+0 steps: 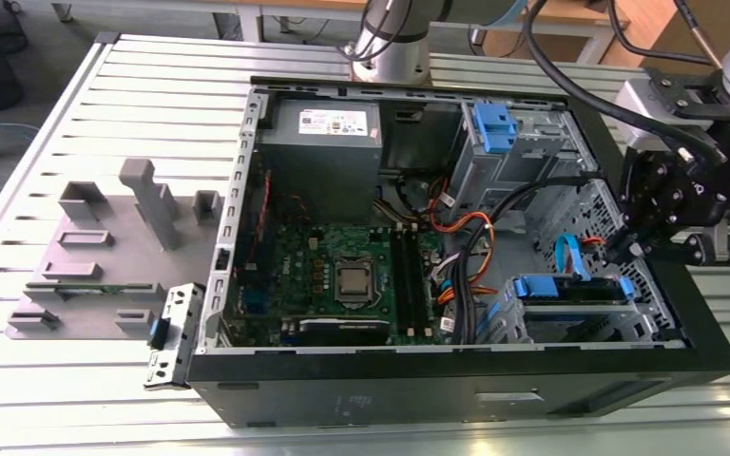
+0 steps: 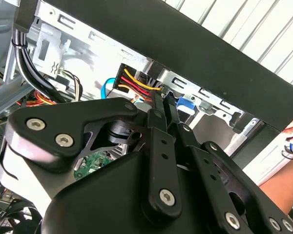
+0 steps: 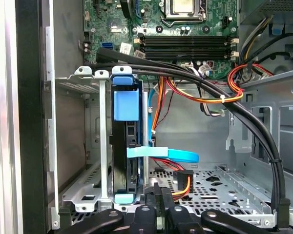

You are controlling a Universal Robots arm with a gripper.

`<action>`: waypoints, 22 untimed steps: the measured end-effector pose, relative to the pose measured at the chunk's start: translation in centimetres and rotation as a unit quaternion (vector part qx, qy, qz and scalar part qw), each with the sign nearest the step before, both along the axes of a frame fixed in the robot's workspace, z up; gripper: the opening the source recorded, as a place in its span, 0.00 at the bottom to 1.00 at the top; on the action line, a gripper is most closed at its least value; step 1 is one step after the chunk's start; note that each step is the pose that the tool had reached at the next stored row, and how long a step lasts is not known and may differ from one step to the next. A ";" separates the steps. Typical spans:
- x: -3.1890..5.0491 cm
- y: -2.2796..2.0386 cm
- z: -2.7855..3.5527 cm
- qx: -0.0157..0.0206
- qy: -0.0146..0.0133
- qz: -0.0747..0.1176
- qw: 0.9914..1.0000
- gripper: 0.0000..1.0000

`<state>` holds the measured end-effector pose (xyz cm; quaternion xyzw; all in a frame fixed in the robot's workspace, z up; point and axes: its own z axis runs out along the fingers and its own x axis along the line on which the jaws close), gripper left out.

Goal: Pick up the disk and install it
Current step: 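Insert the second disk wire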

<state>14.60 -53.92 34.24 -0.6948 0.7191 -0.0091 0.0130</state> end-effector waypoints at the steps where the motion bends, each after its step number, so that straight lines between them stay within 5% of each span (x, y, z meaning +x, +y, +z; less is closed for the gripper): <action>1: -0.12 0.00 0.02 0.000 0.000 0.000 1.000 0.16; 10: -1.13 -0.18 0.02 0.000 0.000 0.000 1.000 0.16; 22: -1.46 -1.37 0.02 0.000 0.000 0.000 1.000 0.16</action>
